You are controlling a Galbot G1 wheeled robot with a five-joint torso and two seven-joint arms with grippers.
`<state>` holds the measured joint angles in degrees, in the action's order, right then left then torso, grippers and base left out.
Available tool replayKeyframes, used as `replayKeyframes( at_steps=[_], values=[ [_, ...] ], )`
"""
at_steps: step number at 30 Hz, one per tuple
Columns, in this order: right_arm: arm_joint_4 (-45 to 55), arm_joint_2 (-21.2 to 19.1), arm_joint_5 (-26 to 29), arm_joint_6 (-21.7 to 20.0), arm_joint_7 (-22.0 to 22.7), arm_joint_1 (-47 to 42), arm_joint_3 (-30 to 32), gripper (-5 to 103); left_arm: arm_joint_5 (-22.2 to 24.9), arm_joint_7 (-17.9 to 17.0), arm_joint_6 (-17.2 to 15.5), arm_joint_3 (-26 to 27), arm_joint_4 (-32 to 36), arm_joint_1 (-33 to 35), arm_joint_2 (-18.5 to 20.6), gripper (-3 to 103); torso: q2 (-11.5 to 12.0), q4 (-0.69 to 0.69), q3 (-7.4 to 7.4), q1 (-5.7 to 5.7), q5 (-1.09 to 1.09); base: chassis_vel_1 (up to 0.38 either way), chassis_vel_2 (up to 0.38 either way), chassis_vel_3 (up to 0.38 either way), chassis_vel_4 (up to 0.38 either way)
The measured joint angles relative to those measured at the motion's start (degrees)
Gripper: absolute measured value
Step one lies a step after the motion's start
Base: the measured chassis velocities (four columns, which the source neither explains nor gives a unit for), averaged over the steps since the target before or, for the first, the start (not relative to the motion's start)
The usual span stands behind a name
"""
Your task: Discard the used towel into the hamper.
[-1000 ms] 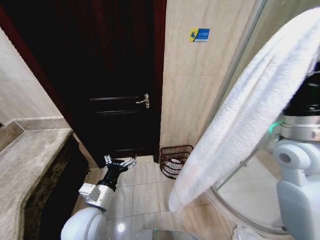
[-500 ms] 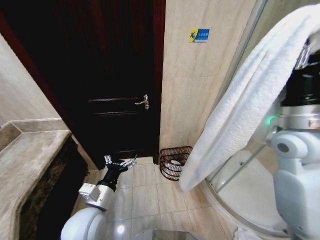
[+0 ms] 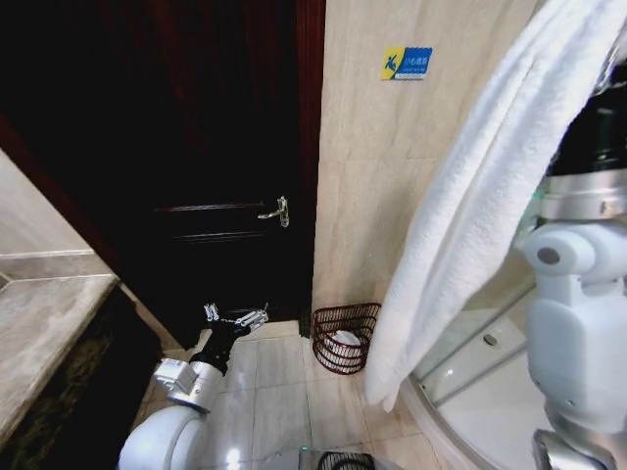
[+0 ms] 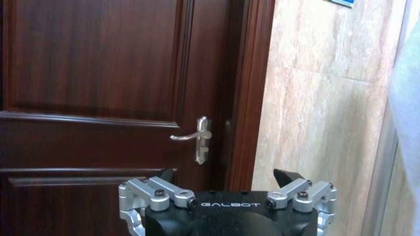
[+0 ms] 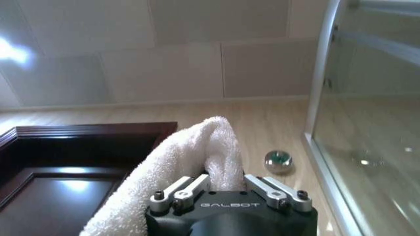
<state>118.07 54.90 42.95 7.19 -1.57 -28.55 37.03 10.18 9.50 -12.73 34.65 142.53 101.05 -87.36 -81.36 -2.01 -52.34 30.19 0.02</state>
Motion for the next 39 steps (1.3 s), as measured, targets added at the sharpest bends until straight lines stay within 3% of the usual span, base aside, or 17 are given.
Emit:
replayKeyframes(
  at_steps=[9, 22, 39],
  values=[
    [-5.9, 0.6, -0.8, 0.2, -0.1, 9.8, -3.8, 9, 0.0, 0.0, 0.0, 0.0, 0.0, 0.0, 0.0, 100, -0.1, 0.02, 0.04, -0.08, 0.00, 0.035, -0.035, -0.032, 0.025],
    [-21.5, 7.6, -7.7, 3.5, -3.0, 23.2, -9.4, 9, 0.0, 0.0, 0.0, 0.0, 0.0, 0.0, 0.0, 100, 0.0, 0.00, 0.00, -0.01, -0.01, 0.000, 0.000, 0.000, 0.000],
    [-29.2, 9.8, -9.7, 5.6, -4.1, 30.3, -13.0, 9, 0.0, 0.0, 0.0, 0.0, 0.0, 0.0, 0.0, 100, 0.0, 0.00, 0.02, -0.02, -0.03, 0.000, 0.000, 0.000, 0.000]
  ],
)
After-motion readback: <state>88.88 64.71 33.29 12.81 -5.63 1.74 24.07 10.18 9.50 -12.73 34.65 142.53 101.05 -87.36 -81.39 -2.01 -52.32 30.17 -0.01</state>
